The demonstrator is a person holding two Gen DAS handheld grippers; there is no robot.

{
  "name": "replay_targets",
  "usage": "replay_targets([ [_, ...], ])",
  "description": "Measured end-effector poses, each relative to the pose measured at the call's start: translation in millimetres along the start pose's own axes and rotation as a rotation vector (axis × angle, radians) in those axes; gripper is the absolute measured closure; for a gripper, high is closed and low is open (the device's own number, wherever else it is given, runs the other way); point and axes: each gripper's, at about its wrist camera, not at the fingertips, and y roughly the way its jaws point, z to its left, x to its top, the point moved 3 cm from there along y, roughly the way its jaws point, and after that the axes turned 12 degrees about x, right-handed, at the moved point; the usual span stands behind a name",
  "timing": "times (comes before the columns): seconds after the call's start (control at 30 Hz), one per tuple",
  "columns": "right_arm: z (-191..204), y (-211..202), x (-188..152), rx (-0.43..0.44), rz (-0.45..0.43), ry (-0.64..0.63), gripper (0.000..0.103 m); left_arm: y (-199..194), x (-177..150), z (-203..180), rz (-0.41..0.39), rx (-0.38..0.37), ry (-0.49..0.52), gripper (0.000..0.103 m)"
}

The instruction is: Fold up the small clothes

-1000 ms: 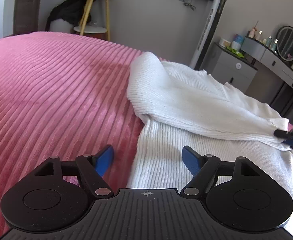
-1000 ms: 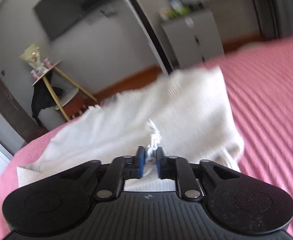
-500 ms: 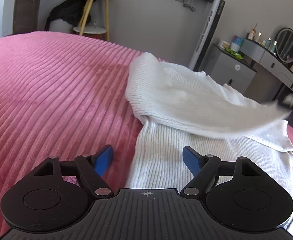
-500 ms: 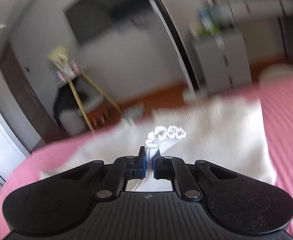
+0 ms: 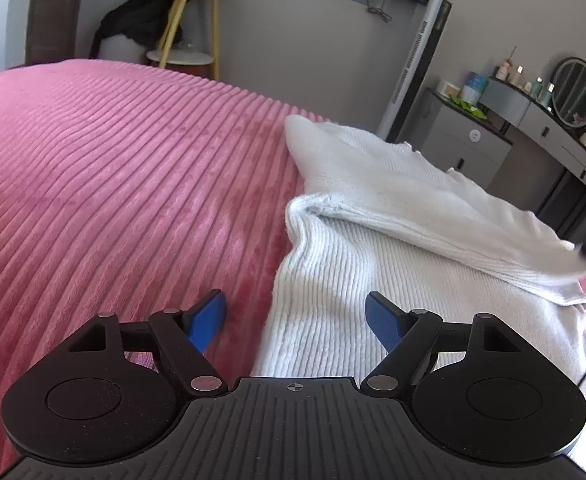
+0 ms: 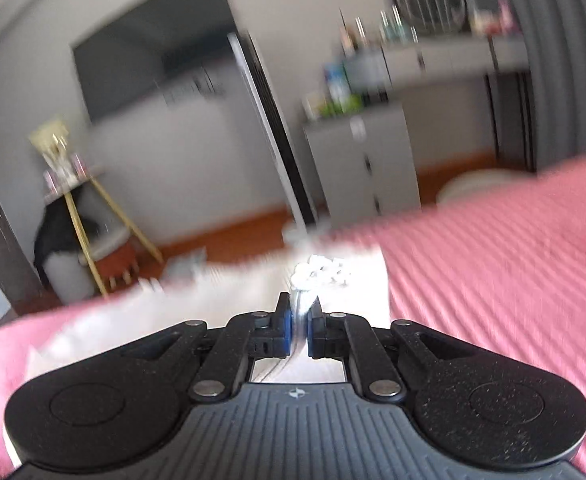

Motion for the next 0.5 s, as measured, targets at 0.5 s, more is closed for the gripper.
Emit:
replay_targets([
  [0.5,-22.5,19.8,-26.0,-0.098,0.090,0.000,0.082,-2.4,3.1,-5.2,-0.022,0.030,0.020,0.020],
])
